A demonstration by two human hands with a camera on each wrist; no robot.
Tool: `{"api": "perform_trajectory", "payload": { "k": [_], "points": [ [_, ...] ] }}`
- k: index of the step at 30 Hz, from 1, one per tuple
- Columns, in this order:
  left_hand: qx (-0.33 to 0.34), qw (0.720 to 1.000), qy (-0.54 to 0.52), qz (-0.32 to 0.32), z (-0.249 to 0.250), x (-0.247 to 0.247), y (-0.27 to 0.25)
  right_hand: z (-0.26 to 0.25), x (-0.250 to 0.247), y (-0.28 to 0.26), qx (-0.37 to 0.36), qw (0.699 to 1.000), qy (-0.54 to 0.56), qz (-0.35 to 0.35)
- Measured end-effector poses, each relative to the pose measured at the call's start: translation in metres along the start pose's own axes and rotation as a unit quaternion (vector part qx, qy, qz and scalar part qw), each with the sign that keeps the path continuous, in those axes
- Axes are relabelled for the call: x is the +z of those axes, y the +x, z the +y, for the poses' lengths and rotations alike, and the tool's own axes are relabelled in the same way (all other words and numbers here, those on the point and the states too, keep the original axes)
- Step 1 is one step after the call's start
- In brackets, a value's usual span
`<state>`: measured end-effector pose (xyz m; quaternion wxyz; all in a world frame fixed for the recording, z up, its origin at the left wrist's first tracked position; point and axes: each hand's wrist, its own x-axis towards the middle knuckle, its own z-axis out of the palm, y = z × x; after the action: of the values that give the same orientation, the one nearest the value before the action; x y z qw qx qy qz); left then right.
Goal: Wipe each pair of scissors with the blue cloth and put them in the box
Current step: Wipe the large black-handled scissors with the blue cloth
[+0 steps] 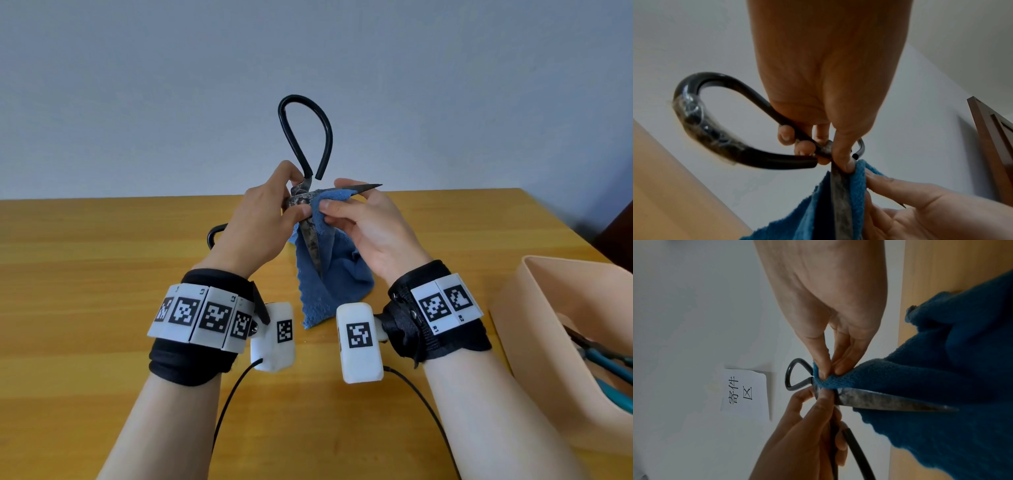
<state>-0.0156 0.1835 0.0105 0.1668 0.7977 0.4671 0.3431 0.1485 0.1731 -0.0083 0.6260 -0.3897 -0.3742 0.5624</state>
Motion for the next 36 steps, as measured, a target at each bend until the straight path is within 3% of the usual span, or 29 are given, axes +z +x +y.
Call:
{"api": "perform_trajectory", "payload": {
  "k": [11,18,26,36],
  "points": [
    [-0.004,1.000,-0.010,0.000,0.002,-0.001,0.000,0.004,0.001,0.002,0.002,0.999,-0.042,0.017],
    [-0.064,0.997,-0.026,0.032,-0.014,-0.014,-0.002,0.002,-0.010,0.008,-0.041,0.992,0.010,0.115],
    [-0.078,0.994,-0.070,0.025,-0.007,-0.007,0.000,-0.003,-0.003,0.002,0.004,0.998,0.052,0.028],
    [-0.068,0.996,-0.047,0.018,-0.006,0.000,0.000,-0.006,0.002,0.000,0.035,0.993,0.110,-0.014]
  ]
}}
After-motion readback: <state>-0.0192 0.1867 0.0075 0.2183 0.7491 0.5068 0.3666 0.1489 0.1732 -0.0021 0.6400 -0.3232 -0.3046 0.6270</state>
